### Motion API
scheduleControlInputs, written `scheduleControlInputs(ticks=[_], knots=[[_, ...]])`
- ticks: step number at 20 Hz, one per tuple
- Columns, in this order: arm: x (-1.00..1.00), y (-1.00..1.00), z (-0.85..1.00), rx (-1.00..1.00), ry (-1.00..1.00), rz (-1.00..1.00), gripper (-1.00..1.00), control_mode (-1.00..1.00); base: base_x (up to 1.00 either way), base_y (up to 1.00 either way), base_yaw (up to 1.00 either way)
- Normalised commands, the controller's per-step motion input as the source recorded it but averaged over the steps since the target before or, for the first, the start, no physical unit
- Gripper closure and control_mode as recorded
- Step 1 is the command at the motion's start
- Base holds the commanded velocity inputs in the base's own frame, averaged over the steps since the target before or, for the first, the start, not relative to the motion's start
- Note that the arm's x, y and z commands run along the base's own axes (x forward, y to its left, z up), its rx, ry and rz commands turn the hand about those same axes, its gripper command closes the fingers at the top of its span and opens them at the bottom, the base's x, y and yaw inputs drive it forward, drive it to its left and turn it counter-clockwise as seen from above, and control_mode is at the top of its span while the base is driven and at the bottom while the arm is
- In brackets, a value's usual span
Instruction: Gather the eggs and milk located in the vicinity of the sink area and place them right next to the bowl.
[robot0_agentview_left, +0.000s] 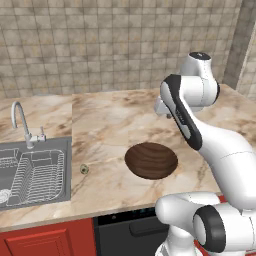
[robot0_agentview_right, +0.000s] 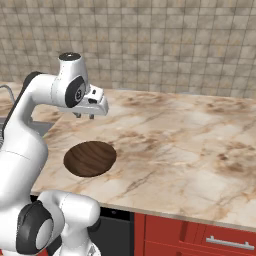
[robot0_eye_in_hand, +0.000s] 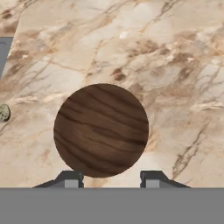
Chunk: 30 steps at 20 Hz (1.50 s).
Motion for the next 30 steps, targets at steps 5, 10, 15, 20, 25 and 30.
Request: scheduleControlInputs(ticks=[5,10,15,20,25,30], knots=[[-0.05,0.22,-0.17,0.0,0.01,0.0,-1.0,-1.0,0.0,0.0,0.0],[-0.08,0.43,-0.35,0.0,0.02,0.0,-1.0,-1.0,0.0,0.0,0.0],[-0.08,0.49,-0.31,0.0,0.0,0.0,-1.0,-1.0,0.0,0.0,0.0],[0.0,0.45,-0.35,0.0,0.02,0.0,-1.0,-1.0,0.0,0.0,0.0],[0.0,0.54,-0.34,0.0,0.08,0.0,-1.0,-1.0,0.0,0.0,0.0],[0.0,0.53,-0.28,0.0,0.12,0.0,-1.0,-1.0,0.0,0.0,0.0]])
